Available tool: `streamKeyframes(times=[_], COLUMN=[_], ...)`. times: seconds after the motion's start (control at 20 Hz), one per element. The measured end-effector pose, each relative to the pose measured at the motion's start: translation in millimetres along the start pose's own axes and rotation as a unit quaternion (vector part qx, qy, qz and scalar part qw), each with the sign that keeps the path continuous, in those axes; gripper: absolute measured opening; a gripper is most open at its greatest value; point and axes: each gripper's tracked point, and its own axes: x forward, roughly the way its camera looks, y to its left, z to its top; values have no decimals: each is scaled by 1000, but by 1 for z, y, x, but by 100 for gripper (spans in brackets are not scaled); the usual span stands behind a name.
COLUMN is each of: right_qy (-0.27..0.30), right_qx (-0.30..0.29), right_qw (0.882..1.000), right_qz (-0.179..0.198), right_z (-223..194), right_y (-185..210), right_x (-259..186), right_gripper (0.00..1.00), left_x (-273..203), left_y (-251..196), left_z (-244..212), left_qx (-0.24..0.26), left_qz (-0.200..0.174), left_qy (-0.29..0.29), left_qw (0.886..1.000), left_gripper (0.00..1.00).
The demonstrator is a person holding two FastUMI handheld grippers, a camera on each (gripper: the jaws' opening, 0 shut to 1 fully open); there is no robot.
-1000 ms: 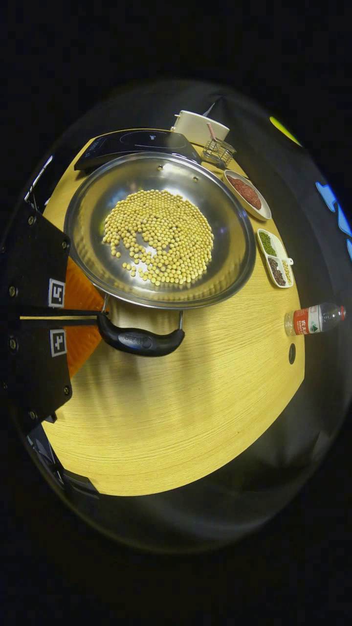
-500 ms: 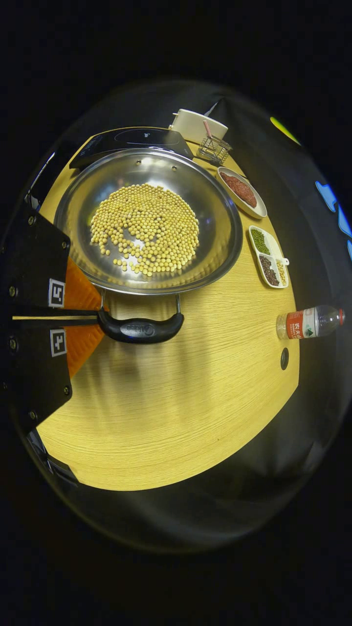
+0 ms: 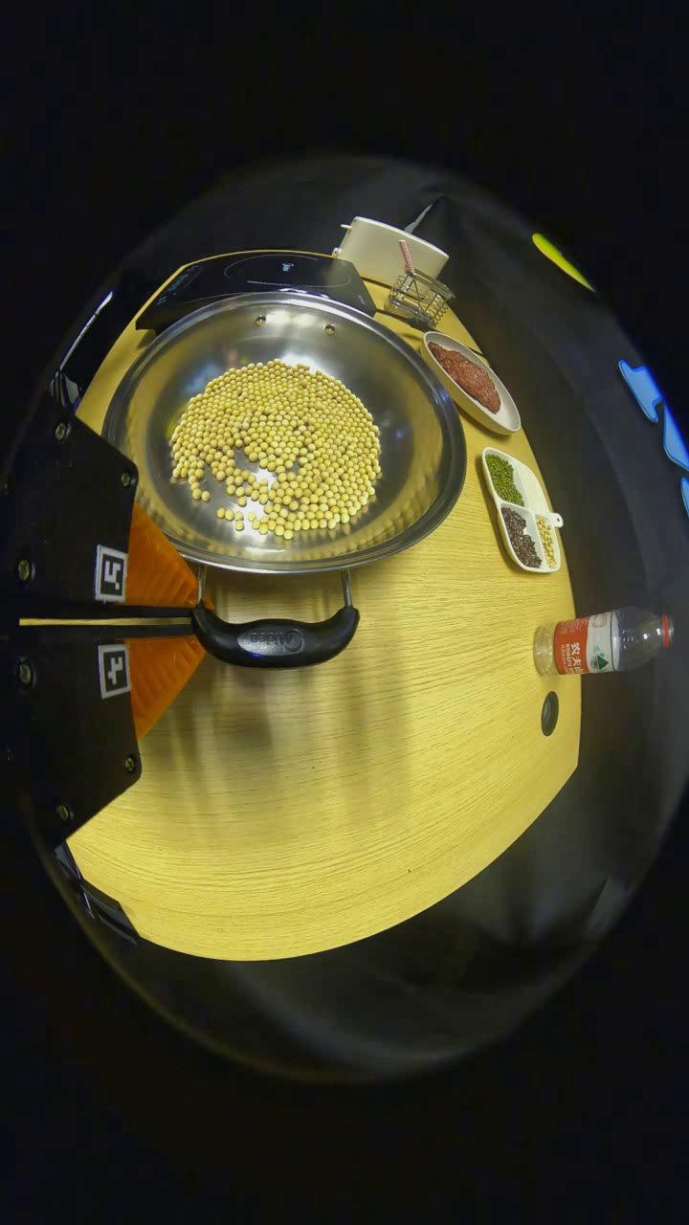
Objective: First push the handle of the pot to place it horizontally, then grasp the pot with both hands and set it on the induction cooktop.
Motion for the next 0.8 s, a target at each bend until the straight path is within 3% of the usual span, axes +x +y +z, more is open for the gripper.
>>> streamKeyframes(times=[0.2, 0.45, 0.55, 0.6, 0.65, 0.7, 0.75, 0.8], right_qy=[-18, -80, -109, -121, -133, -145, -159, -175], right_qx=[-7, -30, -40, -47, -54, -59, -61, -59], right_qw=[1000, 996, 993, 991, 990, 988, 985, 983], right_qz=[-5, -23, -17, -13, -10, -8, -11, -13], right_z=[0, 2, 5, 6, 9, 10, 13, 15], right_y=[-3, -17, -15, -14, -13, -11, -12, -11], right_x=[-8, -40, -60, -68, -75, -83, -92, -99], right_gripper=[2, 2, 7, 24, 34, 56, 71, 100], left_x=[5, 15, 19, 21, 23, 26, 28, 32], left_y=[-9, -23, -29, -32, -35, -39, -41, -45], left_z=[1, -7, -10, -11, -13, -14, -18, -20], left_qx=[1, -8, -12, -14, -17, -19, -21, -23], left_qz=[-4, -6, -5, -7, -10, -15, -20, -27], left_qy=[0, 7, 9, 7, 7, 8, 9, 10], left_qw=[1000, 1000, 1000, 1000, 1000, 1000, 1000, 999], left_gripper=[100, 100, 100, 100, 100, 100, 100, 100])
